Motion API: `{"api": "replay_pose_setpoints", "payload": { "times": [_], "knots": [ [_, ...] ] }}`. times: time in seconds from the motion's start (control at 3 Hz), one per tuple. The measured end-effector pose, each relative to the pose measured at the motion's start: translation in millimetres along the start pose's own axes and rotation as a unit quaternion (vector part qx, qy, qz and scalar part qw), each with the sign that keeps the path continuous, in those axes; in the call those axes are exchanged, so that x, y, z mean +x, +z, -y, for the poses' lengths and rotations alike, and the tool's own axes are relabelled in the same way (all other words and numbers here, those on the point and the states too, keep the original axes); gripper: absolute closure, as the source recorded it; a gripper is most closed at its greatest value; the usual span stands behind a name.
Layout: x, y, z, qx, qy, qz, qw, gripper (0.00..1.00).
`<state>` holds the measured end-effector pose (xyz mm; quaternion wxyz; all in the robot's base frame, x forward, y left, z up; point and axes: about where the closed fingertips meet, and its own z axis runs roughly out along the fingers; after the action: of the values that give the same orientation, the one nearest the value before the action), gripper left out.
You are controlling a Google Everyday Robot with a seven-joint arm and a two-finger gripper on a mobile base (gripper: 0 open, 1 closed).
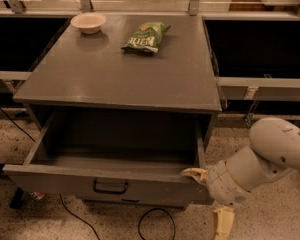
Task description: Open top drawer
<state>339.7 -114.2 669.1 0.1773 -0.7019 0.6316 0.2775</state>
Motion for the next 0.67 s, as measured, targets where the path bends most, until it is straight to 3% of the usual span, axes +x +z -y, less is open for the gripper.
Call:
{"api": "replay_pose_setpoints", "payload": {
  "times": [0.33, 0.67],
  "knots": [
    [5.3, -2.8, -13.4, -0.009, -0.025, 0.002, 0.9997, 0.00],
    [4.4, -2.7, -14.3, -0.010, -0.027, 0.002, 0.9996, 0.00]
  ]
}}
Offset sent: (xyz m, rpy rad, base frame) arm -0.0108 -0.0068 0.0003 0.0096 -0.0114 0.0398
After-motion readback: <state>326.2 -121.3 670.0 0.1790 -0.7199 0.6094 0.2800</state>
